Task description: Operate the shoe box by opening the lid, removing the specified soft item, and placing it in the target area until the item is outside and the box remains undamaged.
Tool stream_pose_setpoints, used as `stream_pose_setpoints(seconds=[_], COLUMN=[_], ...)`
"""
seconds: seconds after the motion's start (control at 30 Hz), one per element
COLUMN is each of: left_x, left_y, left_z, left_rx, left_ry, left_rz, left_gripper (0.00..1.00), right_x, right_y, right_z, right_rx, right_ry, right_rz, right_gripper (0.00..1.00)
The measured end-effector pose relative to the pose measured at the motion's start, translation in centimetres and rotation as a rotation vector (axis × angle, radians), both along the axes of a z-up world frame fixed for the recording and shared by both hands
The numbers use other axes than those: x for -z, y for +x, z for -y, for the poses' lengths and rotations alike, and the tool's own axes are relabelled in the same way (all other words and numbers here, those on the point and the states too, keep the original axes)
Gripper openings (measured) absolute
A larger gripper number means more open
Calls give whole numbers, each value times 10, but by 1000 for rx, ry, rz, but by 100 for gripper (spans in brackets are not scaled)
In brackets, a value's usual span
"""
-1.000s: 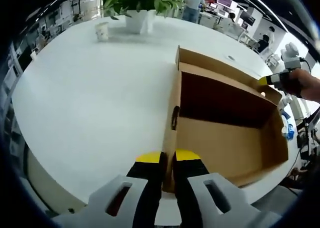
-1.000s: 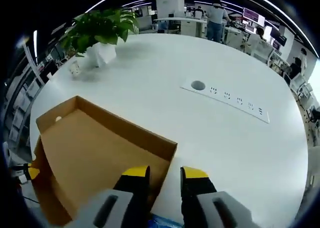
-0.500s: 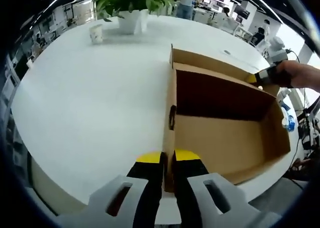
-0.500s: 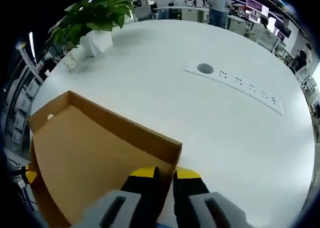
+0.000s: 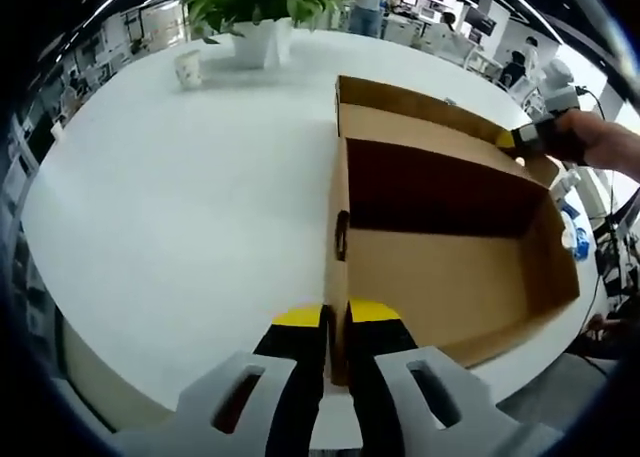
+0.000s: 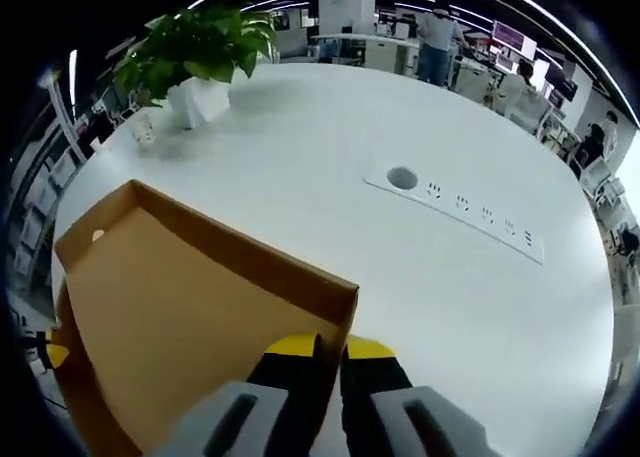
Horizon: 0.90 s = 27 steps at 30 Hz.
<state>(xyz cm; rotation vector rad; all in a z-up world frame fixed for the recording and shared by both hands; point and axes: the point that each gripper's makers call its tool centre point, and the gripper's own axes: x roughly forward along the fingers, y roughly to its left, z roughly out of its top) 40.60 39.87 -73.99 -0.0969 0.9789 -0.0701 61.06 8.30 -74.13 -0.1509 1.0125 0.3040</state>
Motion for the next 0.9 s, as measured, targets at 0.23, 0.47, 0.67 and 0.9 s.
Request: stream_pose_setpoints(seconds=[0.23, 0.47, 0.67, 0.9], left_x=[-1, -5, -6, -6], left_y=[-2, -6, -7, -6], left_z=[1, 4, 4, 4], left_rx=[-3, -8, -12, -20], left_ry=[-3, -2, -3, 3], left_rz=[0, -1, -2, -4], left_gripper=[6, 6, 6, 6], right_x=[-15, -23, -32, -51], right_y=[2, -1, -2, 1], right_z=[2, 1, 0, 0], right_rx=[11, 11, 15, 3], right_ry=[23, 25, 35, 17], right_rz=[33, 49, 73, 140], right_gripper=[2, 2, 2, 2])
